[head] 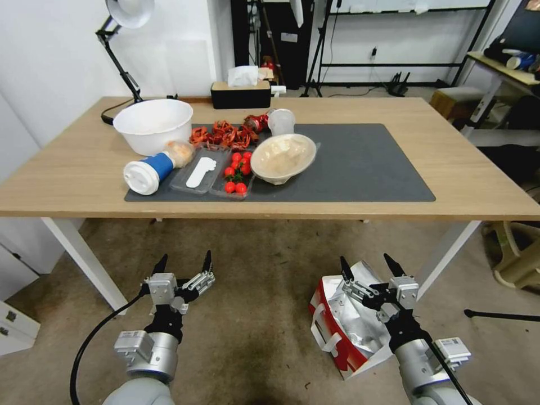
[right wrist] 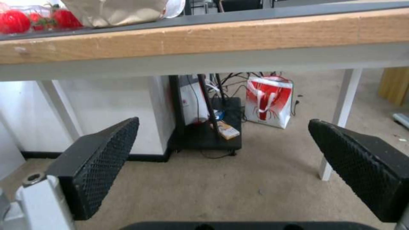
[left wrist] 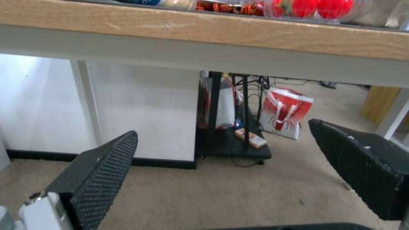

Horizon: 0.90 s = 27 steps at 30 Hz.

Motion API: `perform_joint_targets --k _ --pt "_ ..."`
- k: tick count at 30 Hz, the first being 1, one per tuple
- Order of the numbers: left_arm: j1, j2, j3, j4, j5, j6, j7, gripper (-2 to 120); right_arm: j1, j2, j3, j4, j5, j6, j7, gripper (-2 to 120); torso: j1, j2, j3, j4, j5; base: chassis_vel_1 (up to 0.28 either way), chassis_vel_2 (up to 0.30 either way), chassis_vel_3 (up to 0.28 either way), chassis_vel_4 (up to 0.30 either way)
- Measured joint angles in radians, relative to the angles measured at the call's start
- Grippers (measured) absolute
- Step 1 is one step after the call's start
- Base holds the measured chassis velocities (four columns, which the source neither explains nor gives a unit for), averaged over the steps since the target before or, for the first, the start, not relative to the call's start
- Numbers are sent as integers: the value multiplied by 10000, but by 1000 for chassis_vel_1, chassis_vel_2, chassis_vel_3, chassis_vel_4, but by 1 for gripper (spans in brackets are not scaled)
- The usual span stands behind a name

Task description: Pick up the food delivery bag from the floor and place it on the table.

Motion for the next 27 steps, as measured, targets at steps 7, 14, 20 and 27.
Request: perform_joint_targets --k 7,14,20,27 --pt "5 -6 -6 -24 11 -6 5 100 10 0 -5 -5 -3 -3 0 100 -115 -279 -166 0 0 0 0 0 0" --pt "6 -16 3 -26 28 -18 6 100 8 0 5 -6 -7 -3 -1 100 -228 -555 -330 0 0 0 0 0 0" --pt "9 -17 0 -39 24 -38 11 100 7 0 10 -19 -19 -3 -7 100 -323 -800 -477 0 0 0 0 0 0" --pt "-24 14 4 -43 -20 -69 26 100 0 0 18 -68 -75 0 -22 100 -452 -1137 -684 0 1 0 0 0 0"
